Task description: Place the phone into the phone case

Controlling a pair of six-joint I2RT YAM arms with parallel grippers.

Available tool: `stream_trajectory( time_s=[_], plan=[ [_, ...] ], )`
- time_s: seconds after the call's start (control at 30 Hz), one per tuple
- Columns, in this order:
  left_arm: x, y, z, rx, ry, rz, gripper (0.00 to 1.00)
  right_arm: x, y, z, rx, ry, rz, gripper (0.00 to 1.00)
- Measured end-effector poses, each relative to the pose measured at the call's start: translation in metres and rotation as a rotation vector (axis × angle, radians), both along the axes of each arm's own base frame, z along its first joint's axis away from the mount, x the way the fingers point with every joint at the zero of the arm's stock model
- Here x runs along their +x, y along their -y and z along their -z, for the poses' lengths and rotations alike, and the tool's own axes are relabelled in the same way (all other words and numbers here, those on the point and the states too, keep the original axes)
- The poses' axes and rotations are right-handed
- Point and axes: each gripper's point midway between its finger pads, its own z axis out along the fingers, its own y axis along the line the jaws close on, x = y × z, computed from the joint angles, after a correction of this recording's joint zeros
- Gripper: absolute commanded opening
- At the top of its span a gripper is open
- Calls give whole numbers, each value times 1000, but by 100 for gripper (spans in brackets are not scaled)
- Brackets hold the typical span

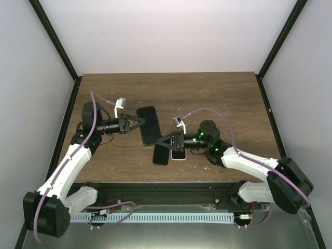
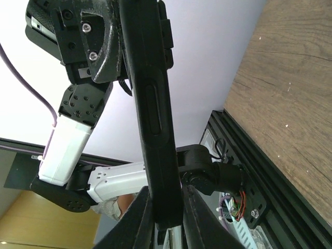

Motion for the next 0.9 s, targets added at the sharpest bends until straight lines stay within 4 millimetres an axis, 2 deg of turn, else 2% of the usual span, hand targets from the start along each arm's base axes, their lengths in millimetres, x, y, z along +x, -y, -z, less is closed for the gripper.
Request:
stream_trajectory(
  time_s=[0.03, 0.1, 0.2, 0.3, 0.53, 0.63, 0.77, 0.9],
  plan=[
    [-1, 0, 1, 0, -4, 4, 0, -1, 0, 1, -3, -3, -2, 17],
    [-2, 1, 2, -4, -12, 14, 0, -2, 0, 2, -6, -1, -6, 25],
    [-5, 1, 1, -16, -6, 32, 0, 0, 3, 4, -25, 22, 14, 48],
    [-9, 0, 7, -20, -23, 45, 0, 3, 10, -8, -28, 92, 54, 67],
    [-31, 1, 5, -52, -6, 113, 0, 19, 13, -53, -25, 239, 121, 78],
    [-38, 2, 3, -71, -4, 146, 0, 25, 10, -63, -35, 268, 129, 76],
    [-47, 8, 2, -83, -6, 190, 0, 35, -1, -64, -52, 276, 108, 51],
    [-52, 11, 0, -86, -1, 217, 0, 42, -10, -51, -74, 245, 75, 29]
  ],
)
